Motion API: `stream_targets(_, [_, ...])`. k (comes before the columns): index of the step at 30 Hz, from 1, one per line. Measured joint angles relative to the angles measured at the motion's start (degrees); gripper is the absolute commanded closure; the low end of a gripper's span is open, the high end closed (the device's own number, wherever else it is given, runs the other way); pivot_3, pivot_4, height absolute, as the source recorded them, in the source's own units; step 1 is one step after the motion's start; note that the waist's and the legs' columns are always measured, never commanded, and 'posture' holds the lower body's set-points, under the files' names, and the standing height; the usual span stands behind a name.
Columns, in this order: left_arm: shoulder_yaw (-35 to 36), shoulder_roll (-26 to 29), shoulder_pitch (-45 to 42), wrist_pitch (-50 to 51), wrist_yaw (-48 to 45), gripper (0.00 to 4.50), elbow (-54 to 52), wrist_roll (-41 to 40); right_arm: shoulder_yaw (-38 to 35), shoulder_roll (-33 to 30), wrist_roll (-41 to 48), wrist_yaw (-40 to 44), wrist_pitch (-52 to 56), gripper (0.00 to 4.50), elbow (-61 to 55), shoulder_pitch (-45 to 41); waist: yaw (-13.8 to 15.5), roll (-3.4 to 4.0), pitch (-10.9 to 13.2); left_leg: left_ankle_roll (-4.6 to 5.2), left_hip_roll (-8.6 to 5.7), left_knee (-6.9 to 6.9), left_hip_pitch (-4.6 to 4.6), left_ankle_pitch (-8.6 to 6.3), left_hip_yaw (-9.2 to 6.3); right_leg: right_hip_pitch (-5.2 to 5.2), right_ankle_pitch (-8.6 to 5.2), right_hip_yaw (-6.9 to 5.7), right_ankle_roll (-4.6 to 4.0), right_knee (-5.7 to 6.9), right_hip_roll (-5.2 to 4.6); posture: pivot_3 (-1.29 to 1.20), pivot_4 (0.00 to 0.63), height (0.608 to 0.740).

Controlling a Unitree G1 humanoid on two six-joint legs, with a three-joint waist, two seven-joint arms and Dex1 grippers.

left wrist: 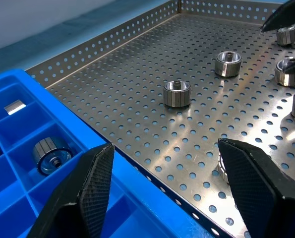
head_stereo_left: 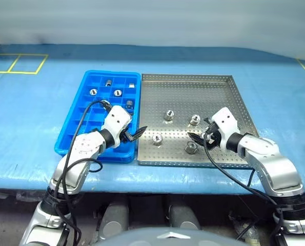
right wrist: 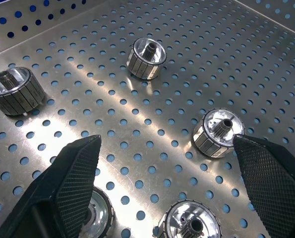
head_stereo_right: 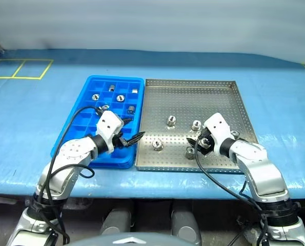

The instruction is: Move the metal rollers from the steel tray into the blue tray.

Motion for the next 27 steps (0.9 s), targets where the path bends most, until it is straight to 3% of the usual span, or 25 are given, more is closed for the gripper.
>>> stream_targets(27, [0.1,-0.2,1.0,0.4,1.9,0.83,-0.3,0.0,1.6,0.3,-1.8,0.6,-0.3,0.03,1.5,-2.1,1.4,0.00,0.0,0.00,0.00,0.02,0.00,0.00,-0.01,0.00,0.00,-0.02,0.00,0.00,0.00,0.18,0.150,0.740])
